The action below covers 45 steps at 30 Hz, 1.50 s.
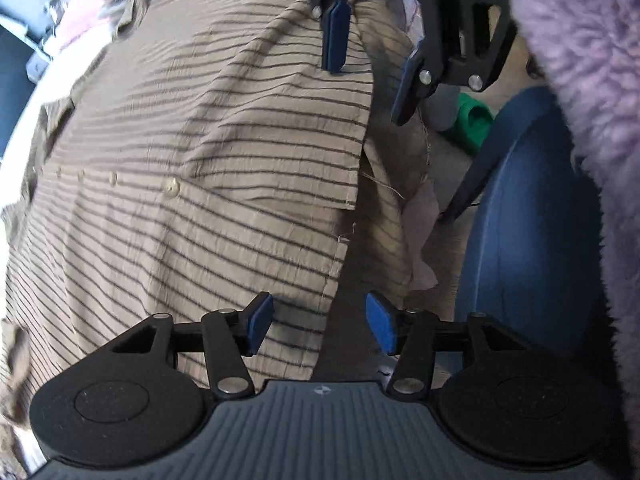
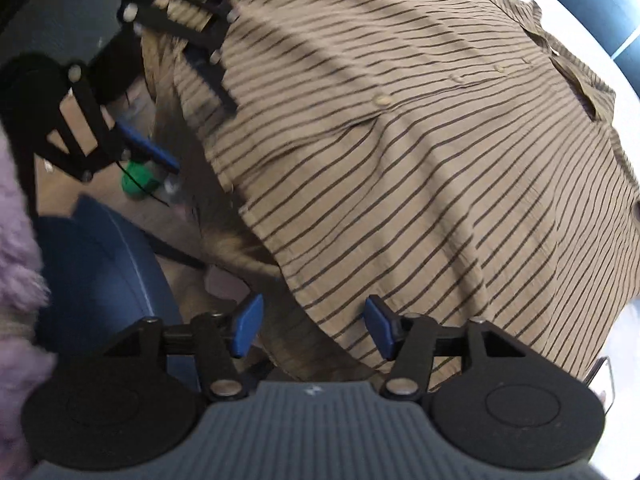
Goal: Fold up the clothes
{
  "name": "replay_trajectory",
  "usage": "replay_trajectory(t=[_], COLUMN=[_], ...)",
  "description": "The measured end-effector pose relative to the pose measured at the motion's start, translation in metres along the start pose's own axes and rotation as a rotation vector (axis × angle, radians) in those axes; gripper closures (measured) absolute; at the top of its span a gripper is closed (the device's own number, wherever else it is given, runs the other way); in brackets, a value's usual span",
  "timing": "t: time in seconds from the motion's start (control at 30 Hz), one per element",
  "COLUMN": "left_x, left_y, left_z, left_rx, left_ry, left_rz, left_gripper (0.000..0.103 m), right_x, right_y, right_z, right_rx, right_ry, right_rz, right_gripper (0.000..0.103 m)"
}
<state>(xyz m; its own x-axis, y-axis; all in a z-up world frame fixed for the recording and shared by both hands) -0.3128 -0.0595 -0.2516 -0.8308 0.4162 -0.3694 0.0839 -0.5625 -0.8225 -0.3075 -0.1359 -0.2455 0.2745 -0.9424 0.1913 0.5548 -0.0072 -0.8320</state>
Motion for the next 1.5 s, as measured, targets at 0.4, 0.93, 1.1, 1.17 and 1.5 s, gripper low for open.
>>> replay_trajectory(t=[0.4, 0.93, 1.1, 1.17, 1.5], left_x=[-0.021, -0.039, -0.08, -0.103, -0.209], left_y=[-0.034, -0.039, -0.053, -0.051, -0.045], left_z=[0.022, 0.021, 0.029, 0.037, 0.02], left_rx=[0.144, 0.117, 0.171, 0.187, 0.135], left_ry=[-0.243, -0.458, -0.627, -0.688, -0.855], left_rz=[-0.092, -0.201, -0.159, -0.129, 0.1], left_gripper=[0.103, 0.063, 0.063, 0.063, 0.063], right_x=[0.008, 0.018, 0.054, 0.078, 0.235], right_y=[-0.025, -0.03, -0.051, -0.059, -0.074], right_z=[0.017, 0.025, 0.041, 0.042, 0.016], right_rx=[0.075, 0.058, 0.12, 0.133, 0.118], right_ry=[0.056, 0.158, 0.254, 0.287, 0.319], right_rz=[0.051, 0.143, 0.089, 0.05, -0.298], right_gripper=[0.102, 0.076, 0.073, 0.069, 0.057])
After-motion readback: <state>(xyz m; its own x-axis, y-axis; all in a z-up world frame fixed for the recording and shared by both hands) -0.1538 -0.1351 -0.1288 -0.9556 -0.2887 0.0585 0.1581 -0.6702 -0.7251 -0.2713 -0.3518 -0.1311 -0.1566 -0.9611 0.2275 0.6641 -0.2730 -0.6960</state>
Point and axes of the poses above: each gripper's, at about its wrist camera, not at the fingertips, and y roughly the way its jaws point, x to its right, z to its top, the point moved 10 cm from there along y, roughly the way its jaws point, and after that the axes turned 14 degrees about x, right-handed, at the moved point
